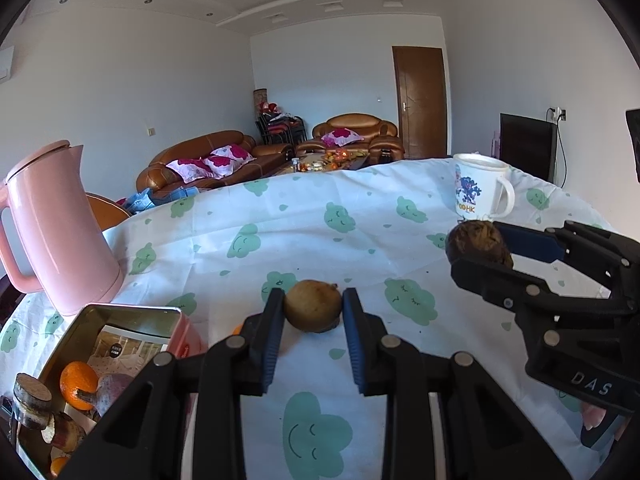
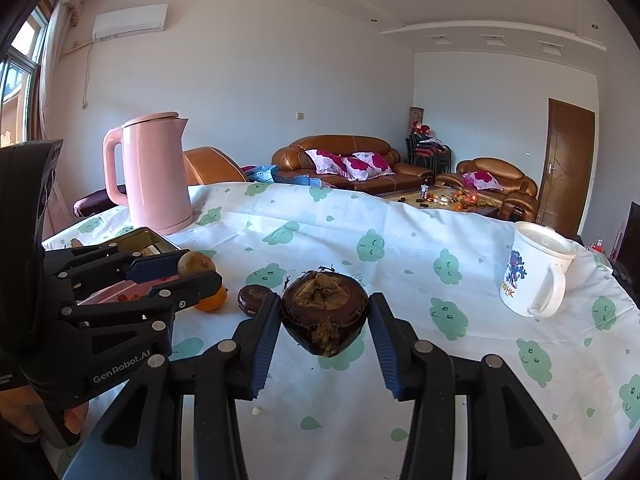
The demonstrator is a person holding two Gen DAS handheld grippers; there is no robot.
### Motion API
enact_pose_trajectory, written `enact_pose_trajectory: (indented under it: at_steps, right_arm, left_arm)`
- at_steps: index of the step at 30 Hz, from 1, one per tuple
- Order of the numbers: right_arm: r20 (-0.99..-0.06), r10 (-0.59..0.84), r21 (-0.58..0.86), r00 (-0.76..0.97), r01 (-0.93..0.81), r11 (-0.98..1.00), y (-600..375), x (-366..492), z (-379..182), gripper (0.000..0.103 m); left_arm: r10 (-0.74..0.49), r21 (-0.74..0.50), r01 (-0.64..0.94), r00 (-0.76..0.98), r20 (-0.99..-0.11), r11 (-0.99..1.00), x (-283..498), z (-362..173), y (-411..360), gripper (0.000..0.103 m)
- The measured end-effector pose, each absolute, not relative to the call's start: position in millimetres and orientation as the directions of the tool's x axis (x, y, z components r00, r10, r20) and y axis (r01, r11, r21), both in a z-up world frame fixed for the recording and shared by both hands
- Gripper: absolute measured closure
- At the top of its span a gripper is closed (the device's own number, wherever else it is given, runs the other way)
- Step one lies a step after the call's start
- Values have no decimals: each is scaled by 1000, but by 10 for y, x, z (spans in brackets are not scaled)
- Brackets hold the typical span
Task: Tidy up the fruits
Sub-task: 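Lift the brown fruit with the right gripper while the left gripper lifts the yellow fruit, then carry the brown fruit with the right gripper while the left carries the yellow fruit toward the tin box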
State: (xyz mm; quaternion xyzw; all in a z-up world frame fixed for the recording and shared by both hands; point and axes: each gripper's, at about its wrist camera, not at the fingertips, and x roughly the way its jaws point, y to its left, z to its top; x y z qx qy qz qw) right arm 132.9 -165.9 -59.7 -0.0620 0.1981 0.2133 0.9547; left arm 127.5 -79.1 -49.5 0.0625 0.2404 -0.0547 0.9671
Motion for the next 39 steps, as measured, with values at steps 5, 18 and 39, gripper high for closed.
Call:
enact_pose_trajectory:
  at_steps: [5,18,39]
  right_arm:
    - [-391,388,-37,835,-435,900,-1664,1300,-591,56]
    - [-354,409,-41,841,-451,892,-1671,1213,-567,56]
    - [-292,442,-38,848,-472,881,-1717,1096,-546,56]
  left_arm:
    - [-68,100,128,887,-457,987,1244,-483,-793,72]
    - [-54,104,106,908,-416,989,1152,-446,-779,72]
    - [-30,116,76,936,-352,990,1013,-398,-767,72]
